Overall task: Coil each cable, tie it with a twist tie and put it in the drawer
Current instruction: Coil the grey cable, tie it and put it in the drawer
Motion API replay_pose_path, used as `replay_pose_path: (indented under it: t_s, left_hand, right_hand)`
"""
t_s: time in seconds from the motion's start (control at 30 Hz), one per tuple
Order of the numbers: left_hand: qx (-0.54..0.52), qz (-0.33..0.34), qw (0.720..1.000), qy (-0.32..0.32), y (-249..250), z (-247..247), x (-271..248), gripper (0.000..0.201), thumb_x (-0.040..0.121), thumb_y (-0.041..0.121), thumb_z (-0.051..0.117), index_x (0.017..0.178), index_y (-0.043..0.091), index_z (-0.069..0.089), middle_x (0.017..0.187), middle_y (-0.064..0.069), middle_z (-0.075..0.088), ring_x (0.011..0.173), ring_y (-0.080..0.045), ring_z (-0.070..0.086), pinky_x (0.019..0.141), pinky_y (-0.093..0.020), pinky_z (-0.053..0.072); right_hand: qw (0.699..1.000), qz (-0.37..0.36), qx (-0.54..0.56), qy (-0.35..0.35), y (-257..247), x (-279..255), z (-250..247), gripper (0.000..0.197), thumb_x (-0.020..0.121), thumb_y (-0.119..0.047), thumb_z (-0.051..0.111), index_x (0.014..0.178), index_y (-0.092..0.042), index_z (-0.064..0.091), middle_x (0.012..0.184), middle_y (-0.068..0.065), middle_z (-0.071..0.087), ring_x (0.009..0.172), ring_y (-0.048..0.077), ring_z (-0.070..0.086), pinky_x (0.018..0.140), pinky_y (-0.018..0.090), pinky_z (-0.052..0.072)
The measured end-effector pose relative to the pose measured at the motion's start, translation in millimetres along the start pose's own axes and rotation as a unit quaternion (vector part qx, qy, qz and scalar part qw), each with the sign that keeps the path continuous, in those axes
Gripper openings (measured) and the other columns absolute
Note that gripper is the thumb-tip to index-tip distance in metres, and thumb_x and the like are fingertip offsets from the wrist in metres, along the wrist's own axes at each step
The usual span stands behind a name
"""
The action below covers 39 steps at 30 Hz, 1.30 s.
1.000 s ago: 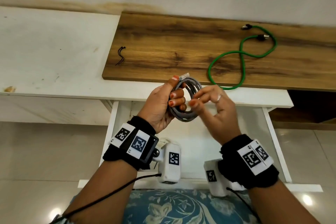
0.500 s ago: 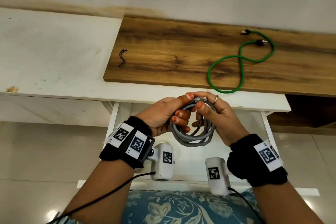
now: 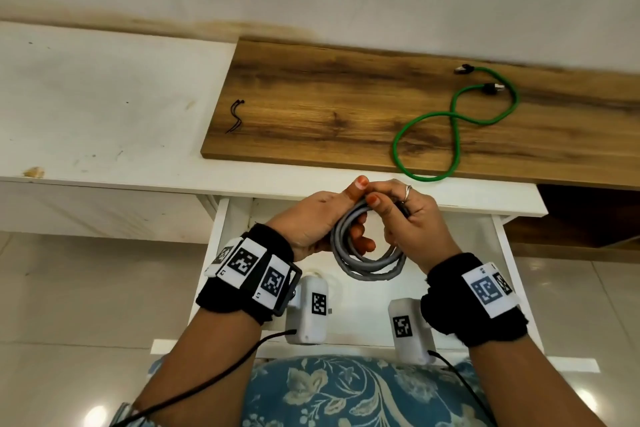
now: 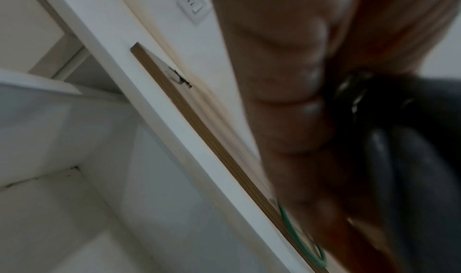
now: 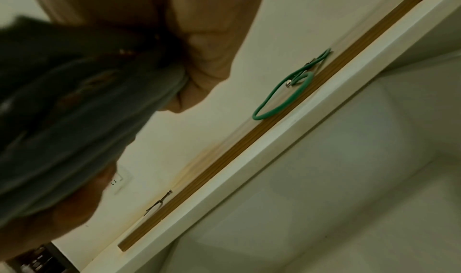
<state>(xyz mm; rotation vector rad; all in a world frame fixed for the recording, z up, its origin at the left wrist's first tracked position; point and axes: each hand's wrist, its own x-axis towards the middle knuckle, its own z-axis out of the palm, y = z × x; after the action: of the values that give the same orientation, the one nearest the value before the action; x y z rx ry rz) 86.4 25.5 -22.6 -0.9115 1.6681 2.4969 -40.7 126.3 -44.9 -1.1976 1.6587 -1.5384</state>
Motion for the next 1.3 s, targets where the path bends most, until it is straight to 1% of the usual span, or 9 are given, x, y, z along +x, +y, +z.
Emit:
replay_pose_path:
  t_s: [0.1, 0.27, 0.43, 0.63, 0.73, 0.83, 0.93, 1.13, 1.3]
  left_hand:
    - [0.026, -0.001, 0.999, 0.027, 2, 3, -9, 0.057, 0.076, 0.065, 0.048, 0.074, 0.01, 0.063, 0.068, -0.009, 0.069, 0.083, -0.038, 0.068, 0.065, -0.031, 0.055]
    - [-0.06, -0.013, 0.996, 0.057, 0, 9, -33, 0.053, 0.074, 0.059, 0.055, 0.081, 0.007, 0.064, 0.06, -0.005, 0.064, 0.061, -0.023, 0.066, 0.068, -0.032, 0.056]
    - [-0.167, 0.006, 0.984, 0.069, -10, 12, -50, 0.044, 0.083, 0.053, 0.055, 0.075, 0.01, 0.054, 0.049, 0.004, 0.037, 0.047, -0.015, 0.045, 0.092, -0.052, 0.044]
    - [-0.221, 0.016, 0.97, 0.096, -10, 7, -46, 0.039, 0.085, 0.048, 0.057, 0.068, 0.014, 0.048, 0.045, 0.007, 0.03, 0.039, -0.01, 0.033, 0.055, -0.03, 0.051]
    - [-0.242, 0.003, 0.964, 0.108, -8, 0, -40, 0.037, 0.089, 0.044, 0.058, 0.067, 0.015, 0.048, 0.045, 0.007, 0.031, 0.038, -0.009, 0.032, 0.053, -0.028, 0.045]
    - [-0.275, 0.01, 0.952, 0.135, -7, -15, -33, 0.034, 0.091, 0.04, 0.057, 0.067, 0.016, 0.047, 0.044, 0.009, 0.032, 0.037, -0.008, 0.032, 0.056, -0.028, 0.038]
    - [-0.319, 0.036, 0.927, 0.193, -4, -31, -28, 0.034, 0.095, 0.037, 0.052, 0.068, 0.016, 0.049, 0.044, 0.008, 0.032, 0.038, -0.007, 0.031, 0.055, -0.026, 0.035]
    - [-0.365, 0.087, 0.873, 0.311, -6, -70, -35, 0.034, 0.098, 0.036, 0.047, 0.07, 0.016, 0.055, 0.044, 0.007, 0.036, 0.038, -0.007, 0.033, 0.043, -0.019, 0.033]
    - [-0.351, 0.115, 0.85, 0.374, -12, -97, -47, 0.034, 0.099, 0.036, 0.045, 0.076, 0.014, 0.056, 0.039, 0.008, 0.045, 0.033, -0.005, 0.043, 0.04, -0.015, 0.036]
  right_hand:
    - [0.999, -0.039, -0.023, -0.001, 2, 0, 1, 0.009, 0.088, -0.026, 0.057, 0.094, -0.029, 0.063, 0.085, -0.002, 0.059, 0.056, -0.002, 0.054, 0.049, 0.011, 0.039]
    - [0.997, -0.07, -0.016, -0.024, 4, -2, 10, 0.012, 0.088, -0.034, 0.056, 0.093, -0.029, 0.066, 0.085, -0.013, 0.059, 0.06, -0.004, 0.055, 0.054, 0.01, 0.04]
    - [0.994, -0.09, 0.048, -0.049, -3, -4, 25, 0.017, 0.088, -0.047, 0.057, 0.092, -0.034, 0.067, 0.085, -0.016, 0.059, 0.062, -0.006, 0.054, 0.059, 0.006, 0.038]
    - [0.997, 0.012, 0.067, -0.03, -2, 1, 39, 0.011, 0.086, -0.024, 0.058, 0.093, -0.021, 0.066, 0.062, -0.011, 0.054, 0.046, 0.005, 0.043, 0.042, 0.019, 0.035]
    - [0.993, 0.062, 0.084, -0.047, -3, 2, 42, 0.014, 0.088, -0.029, 0.059, 0.098, -0.022, 0.067, 0.064, -0.007, 0.058, 0.053, 0.011, 0.049, 0.048, 0.024, 0.041]
    - [0.989, 0.114, 0.059, -0.074, -2, 9, 46, 0.029, 0.088, -0.037, 0.049, 0.111, -0.025, 0.063, 0.094, -0.007, 0.068, 0.078, 0.011, 0.064, 0.066, 0.023, 0.049]
    - [0.988, 0.117, -0.074, -0.066, 5, 26, 46, 0.027, 0.092, -0.04, 0.045, 0.103, -0.026, 0.066, 0.094, -0.007, 0.069, 0.085, 0.008, 0.064, 0.08, 0.025, 0.049]
    - [0.911, 0.082, -0.341, -0.216, -8, 119, 64, 0.024, 0.096, -0.025, 0.051, 0.098, -0.01, 0.069, 0.091, 0.004, 0.072, 0.076, 0.014, 0.066, 0.075, 0.031, 0.051]
    - [0.911, 0.156, -0.308, -0.223, -13, 197, 110, 0.022, 0.096, -0.018, 0.051, 0.108, -0.001, 0.061, 0.094, 0.007, 0.068, 0.078, 0.016, 0.063, 0.072, 0.026, 0.053]
